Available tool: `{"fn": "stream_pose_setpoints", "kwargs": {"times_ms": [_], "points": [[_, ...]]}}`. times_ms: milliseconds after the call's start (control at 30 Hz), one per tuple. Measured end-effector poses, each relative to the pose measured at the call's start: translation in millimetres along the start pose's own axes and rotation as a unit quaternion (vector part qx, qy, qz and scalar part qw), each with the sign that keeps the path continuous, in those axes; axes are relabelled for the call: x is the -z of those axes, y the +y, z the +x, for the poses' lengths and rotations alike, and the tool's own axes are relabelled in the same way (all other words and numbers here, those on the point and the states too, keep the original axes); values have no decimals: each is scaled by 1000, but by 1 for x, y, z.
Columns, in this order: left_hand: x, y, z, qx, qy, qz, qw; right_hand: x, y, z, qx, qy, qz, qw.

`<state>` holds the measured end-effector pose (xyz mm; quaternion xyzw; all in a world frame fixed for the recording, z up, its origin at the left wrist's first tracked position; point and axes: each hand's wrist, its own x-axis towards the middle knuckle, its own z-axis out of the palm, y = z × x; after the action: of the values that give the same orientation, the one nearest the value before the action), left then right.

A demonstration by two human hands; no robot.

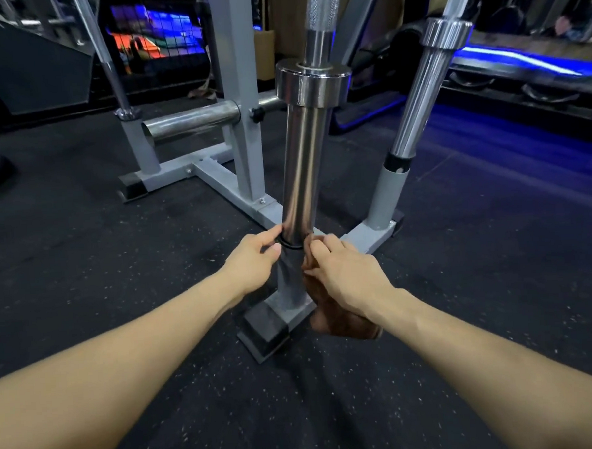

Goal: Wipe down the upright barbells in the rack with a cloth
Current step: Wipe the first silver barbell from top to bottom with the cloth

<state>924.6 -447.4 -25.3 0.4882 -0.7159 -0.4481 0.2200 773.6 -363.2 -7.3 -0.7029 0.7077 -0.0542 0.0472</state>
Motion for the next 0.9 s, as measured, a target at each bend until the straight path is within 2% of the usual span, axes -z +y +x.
{"fn": "stream_pose_setpoints", "kwargs": {"times_ms": [100, 200, 267, 333, 400, 467, 567, 633, 900], "points": [[6, 1, 1, 5, 2, 12, 1000, 9, 5, -2, -48, 17, 80, 995], [9, 5, -1, 1, 3, 15, 1000, 23, 12, -1, -142, 106, 216, 960], [9, 5, 0, 2, 16, 12, 1000, 41, 7, 0, -154, 179, 273, 932], [9, 5, 1, 1, 26, 3, 1000, 58, -10, 5, -138, 249, 297, 912], [9, 4, 4, -1, 25, -15, 1000, 61, -26, 15, -134, 284, 255, 914], [8, 5, 4, 4, 31, -16, 999, 44, -34, 22, -162, 255, 185, 935], [6, 1, 1, 11, 31, -20, 999, 9, -33, 25, -194, 153, 123, 961], [4, -2, 1, 18, 28, -30, 999, -3, -29, 27, -198, 133, 99, 966], [-9, -7, 10, 11, 29, -40, 999, -1, 15, 41, -110, 47, 193, 974]]}}
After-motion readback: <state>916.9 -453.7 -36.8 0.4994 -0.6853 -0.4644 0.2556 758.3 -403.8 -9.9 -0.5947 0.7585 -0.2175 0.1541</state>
